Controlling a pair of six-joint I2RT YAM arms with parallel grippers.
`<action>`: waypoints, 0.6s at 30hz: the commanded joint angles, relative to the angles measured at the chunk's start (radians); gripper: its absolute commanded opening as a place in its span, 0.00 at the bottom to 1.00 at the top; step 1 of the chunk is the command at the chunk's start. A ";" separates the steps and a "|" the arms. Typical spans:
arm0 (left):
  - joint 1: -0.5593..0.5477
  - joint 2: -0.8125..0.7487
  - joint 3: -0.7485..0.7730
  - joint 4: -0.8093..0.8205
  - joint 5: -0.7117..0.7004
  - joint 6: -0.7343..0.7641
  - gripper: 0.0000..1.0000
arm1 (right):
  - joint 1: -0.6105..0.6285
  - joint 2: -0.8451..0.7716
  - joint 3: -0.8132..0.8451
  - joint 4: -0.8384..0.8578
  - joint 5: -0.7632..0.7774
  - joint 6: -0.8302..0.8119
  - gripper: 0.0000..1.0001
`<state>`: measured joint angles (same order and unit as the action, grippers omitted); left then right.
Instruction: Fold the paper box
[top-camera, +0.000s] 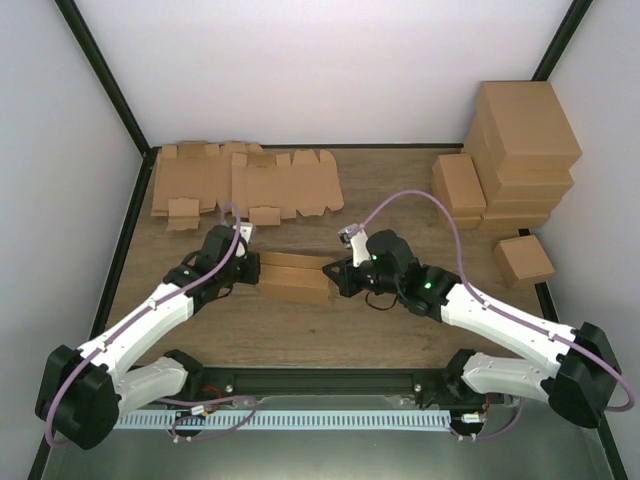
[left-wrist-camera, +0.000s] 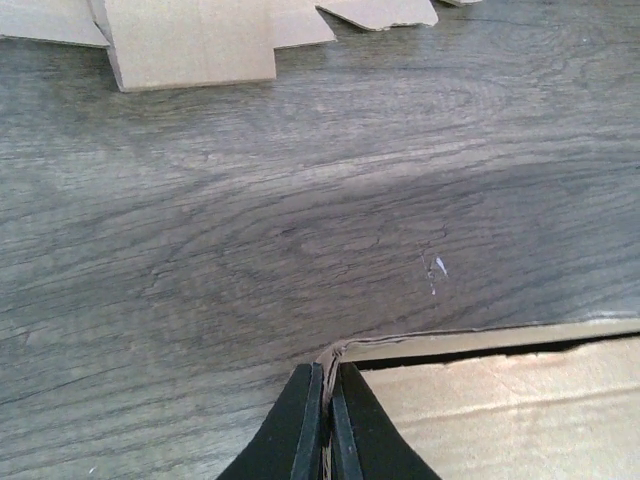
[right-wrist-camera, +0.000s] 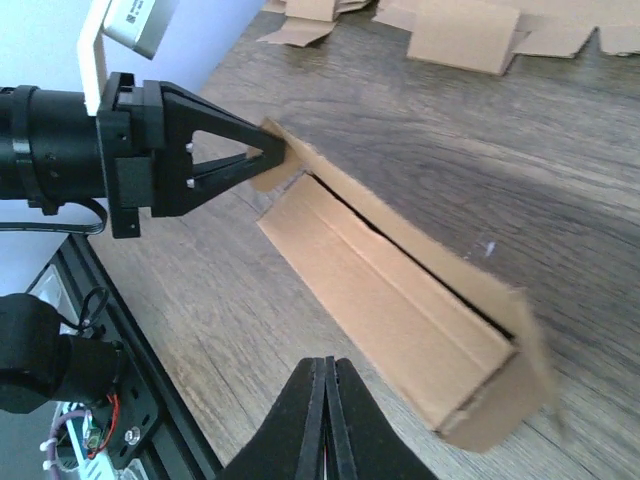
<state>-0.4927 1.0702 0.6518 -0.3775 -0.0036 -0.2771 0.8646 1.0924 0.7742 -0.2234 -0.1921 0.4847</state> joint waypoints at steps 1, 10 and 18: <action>0.002 -0.003 0.025 -0.020 0.052 -0.025 0.04 | 0.030 0.040 0.023 0.083 -0.043 -0.021 0.01; 0.000 -0.009 -0.005 0.003 0.136 -0.084 0.06 | 0.072 0.165 -0.005 0.205 -0.018 -0.022 0.01; -0.001 -0.012 0.008 -0.021 0.129 -0.075 0.06 | 0.072 0.219 -0.025 0.245 0.173 -0.016 0.01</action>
<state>-0.4923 1.0592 0.6464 -0.3878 0.1112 -0.3576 0.9321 1.3006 0.7368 -0.0132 -0.1719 0.4713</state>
